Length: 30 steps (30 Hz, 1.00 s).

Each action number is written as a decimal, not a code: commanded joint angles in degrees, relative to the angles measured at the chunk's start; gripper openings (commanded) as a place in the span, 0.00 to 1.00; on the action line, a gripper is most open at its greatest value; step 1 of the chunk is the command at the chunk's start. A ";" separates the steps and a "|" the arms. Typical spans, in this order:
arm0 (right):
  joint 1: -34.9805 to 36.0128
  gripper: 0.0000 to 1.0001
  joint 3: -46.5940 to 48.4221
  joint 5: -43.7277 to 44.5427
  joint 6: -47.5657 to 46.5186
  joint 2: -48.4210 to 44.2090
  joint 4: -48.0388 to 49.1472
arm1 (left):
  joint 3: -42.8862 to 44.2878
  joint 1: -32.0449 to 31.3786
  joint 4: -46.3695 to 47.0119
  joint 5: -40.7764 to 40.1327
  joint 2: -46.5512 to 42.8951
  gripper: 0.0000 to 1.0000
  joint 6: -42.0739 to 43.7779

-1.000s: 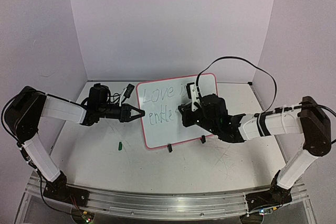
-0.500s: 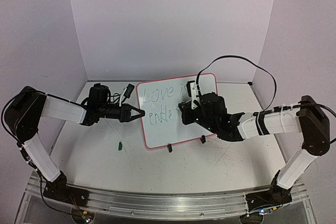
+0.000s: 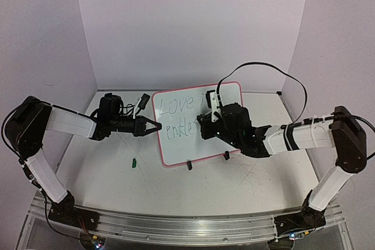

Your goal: Write a sentence on the whiteboard

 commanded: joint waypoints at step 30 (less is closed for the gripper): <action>1.03 0.00 -5.08 4.65 2.56 -2.97 -1.98 | 2.16 0.02 -0.70 -4.17 0.98 0.00 3.03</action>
